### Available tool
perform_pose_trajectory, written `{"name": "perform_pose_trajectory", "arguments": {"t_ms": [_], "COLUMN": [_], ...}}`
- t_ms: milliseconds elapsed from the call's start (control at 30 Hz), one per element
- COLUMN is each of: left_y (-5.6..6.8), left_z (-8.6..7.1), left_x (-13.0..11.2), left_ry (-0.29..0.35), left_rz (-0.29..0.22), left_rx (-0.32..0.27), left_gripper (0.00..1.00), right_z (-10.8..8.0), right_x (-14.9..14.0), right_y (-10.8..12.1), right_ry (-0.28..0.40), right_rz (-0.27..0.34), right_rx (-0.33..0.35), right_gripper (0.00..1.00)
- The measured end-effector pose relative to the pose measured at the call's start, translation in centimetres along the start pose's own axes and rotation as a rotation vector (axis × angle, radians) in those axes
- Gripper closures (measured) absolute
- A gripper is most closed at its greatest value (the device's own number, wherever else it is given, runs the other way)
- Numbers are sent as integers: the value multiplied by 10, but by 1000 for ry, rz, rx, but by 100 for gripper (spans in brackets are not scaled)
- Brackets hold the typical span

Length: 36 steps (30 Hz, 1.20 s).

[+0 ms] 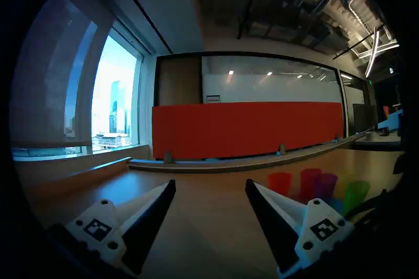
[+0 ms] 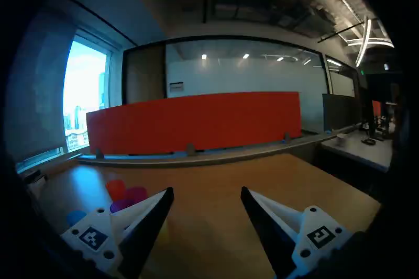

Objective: Pour water

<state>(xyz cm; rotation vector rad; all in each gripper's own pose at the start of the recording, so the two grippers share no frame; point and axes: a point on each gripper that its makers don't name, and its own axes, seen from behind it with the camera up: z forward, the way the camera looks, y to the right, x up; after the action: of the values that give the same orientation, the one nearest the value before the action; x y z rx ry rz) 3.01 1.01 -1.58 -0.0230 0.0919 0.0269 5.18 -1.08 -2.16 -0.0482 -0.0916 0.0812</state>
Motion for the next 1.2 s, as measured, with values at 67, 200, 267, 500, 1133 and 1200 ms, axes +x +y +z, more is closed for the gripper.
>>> {"name": "perform_pose_trajectory", "arguments": {"t_ms": [67, 200, 267, 500, 1133, 1200], "left_y": [0, -3, -4, -6, -6, -5], "left_z": [0, 1, 1, 3, 9, 9], "left_x": [-3, -5, -6, -13, -29, -29], "left_ry": [-3, -6, -9, -27, -89, -90], "left_rz": [-6, -11, -12, -34, -29, -30], "left_rx": [-2, 2, 5, 8, 8, 7], "left_gripper": [1, 1, 1, 1, 1, 1], "right_z": [1, 2, 2, 3, -3, -4], "right_x": [1, 5, 6, 9, 16, 16], "right_y": [0, -2, -3, -4, -3, -3], "right_ry": [-5, -1, -1, 2, 14, 14], "right_rz": [-2, -9, -12, -13, -13, -13], "right_rx": [-2, -1, -1, 1, 1, 3], "right_gripper": [1, 1, 1, 0, 1, 1]}}
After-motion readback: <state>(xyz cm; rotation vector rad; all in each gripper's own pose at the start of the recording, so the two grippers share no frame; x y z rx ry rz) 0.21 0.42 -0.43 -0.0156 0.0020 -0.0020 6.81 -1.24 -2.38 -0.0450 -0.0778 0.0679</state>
